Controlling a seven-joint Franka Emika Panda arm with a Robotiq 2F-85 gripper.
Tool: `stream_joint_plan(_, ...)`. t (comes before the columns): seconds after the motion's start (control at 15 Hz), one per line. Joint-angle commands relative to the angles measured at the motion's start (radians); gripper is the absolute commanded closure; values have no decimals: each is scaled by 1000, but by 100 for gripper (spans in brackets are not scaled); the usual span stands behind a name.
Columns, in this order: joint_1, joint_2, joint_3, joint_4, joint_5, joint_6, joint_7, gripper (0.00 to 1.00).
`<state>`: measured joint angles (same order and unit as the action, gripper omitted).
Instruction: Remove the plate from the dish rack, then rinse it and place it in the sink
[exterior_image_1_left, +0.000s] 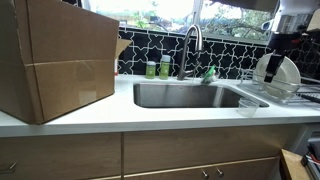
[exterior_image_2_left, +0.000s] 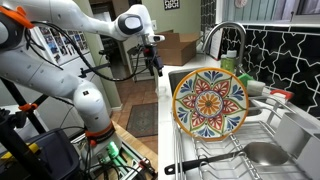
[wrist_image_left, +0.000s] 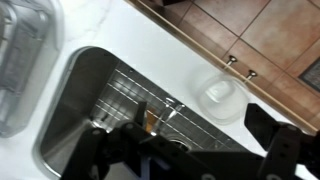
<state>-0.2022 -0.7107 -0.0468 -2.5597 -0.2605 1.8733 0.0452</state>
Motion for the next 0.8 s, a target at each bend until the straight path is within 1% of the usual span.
stream_joint_plan(0.0, -85, -51, -3, 37, -190, -117, 11, 0)
stream_joint_plan(0.13, -123, -66, -13, 63, -299, -159, 27, 0)
stream_joint_plan(0.2, -141, -75, -24, 72, -347, -156, 50, 0)
stream_joint_plan(0.27, -155, -86, -49, 80, -373, -133, 80, 0)
stream_joint_plan(0.33, -100, -61, -47, 79, -333, -147, 53, 0)
stream_joint_plan(0.47, -102, -67, -60, 88, -341, -147, 52, 0)
stream_joint_plan(0.67, -88, -60, -56, 87, -339, -146, 53, 0)
stream_joint_plan(0.73, -136, -37, -65, 96, -351, -156, 131, 0)
